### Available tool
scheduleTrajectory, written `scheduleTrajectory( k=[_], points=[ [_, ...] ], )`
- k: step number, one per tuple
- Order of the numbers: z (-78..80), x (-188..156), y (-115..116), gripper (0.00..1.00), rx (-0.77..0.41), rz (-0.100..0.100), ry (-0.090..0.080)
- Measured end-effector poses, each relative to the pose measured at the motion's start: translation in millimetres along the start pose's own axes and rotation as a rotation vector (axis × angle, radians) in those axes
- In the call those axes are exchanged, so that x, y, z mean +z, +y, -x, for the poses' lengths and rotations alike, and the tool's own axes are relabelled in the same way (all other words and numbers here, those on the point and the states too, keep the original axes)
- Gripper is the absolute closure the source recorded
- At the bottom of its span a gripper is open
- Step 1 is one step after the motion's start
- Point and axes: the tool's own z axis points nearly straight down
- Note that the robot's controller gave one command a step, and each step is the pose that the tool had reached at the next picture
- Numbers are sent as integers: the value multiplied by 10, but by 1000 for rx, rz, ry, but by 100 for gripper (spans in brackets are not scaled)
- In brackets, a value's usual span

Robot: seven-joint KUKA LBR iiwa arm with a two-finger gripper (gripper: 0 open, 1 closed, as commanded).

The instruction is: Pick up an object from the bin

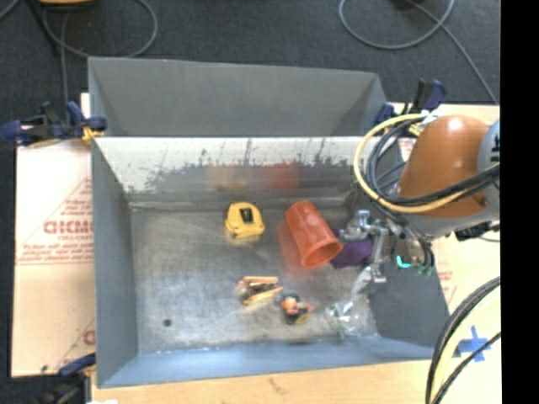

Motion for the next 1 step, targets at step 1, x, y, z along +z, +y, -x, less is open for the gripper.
scheduleTrajectory(
  k=[1],
  points=[
    [19, -39, 2, 0, -3, -1, -7]
  ],
)
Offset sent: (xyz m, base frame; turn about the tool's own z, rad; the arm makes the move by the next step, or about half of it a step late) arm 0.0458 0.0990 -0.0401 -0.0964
